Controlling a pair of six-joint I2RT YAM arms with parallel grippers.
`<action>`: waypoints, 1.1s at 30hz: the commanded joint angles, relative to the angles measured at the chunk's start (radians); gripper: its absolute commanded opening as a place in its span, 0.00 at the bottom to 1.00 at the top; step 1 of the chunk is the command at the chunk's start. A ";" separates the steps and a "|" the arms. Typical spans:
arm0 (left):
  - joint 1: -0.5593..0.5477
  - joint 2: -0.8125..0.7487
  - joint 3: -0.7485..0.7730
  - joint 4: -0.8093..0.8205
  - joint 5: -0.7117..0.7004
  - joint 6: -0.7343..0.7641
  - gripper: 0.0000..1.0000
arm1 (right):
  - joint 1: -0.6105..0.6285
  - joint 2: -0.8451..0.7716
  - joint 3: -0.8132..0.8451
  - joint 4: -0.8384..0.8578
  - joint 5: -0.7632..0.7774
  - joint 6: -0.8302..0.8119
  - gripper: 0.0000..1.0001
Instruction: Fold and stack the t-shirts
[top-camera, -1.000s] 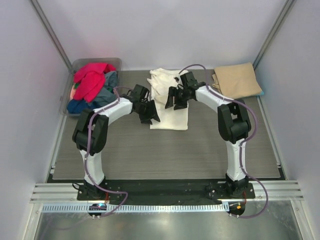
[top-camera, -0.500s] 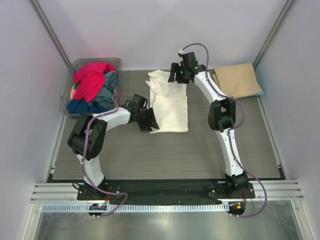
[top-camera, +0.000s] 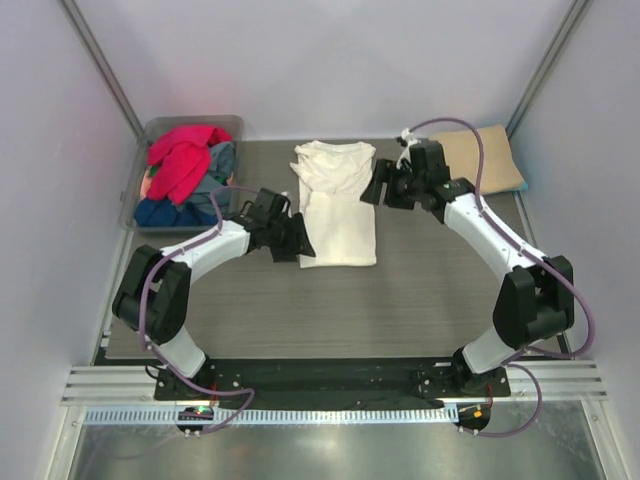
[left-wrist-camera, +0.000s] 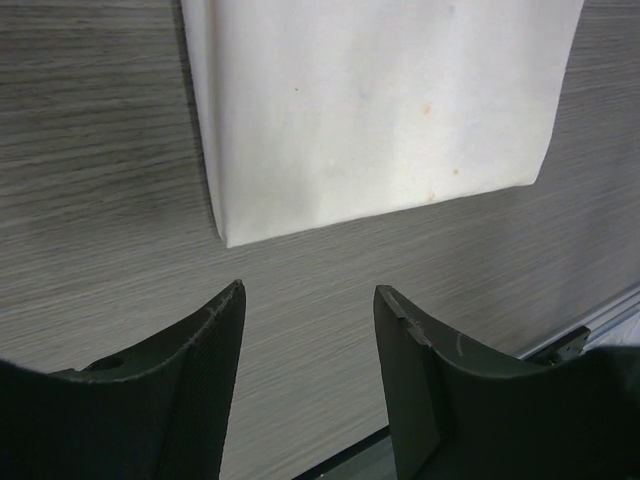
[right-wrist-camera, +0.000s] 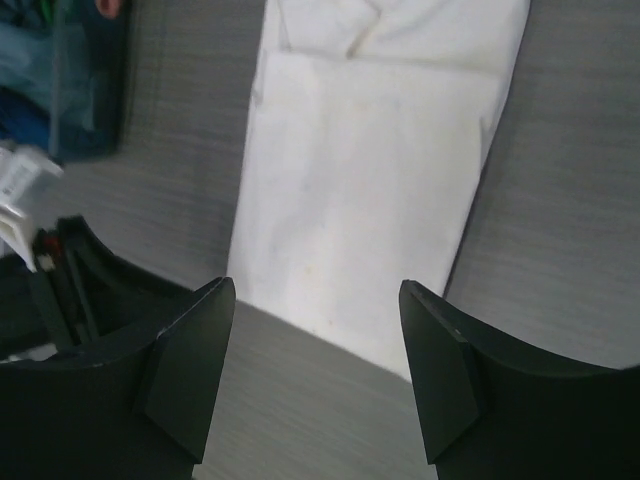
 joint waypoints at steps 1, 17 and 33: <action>0.002 -0.003 -0.040 0.031 0.004 -0.023 0.55 | 0.001 -0.024 -0.218 0.021 -0.105 0.024 0.72; 0.000 0.049 -0.146 0.155 -0.029 -0.069 0.52 | 0.001 0.035 -0.559 0.331 -0.195 0.107 0.62; -0.004 0.151 -0.157 0.276 -0.002 -0.136 0.03 | -0.002 0.112 -0.614 0.400 -0.229 0.122 0.19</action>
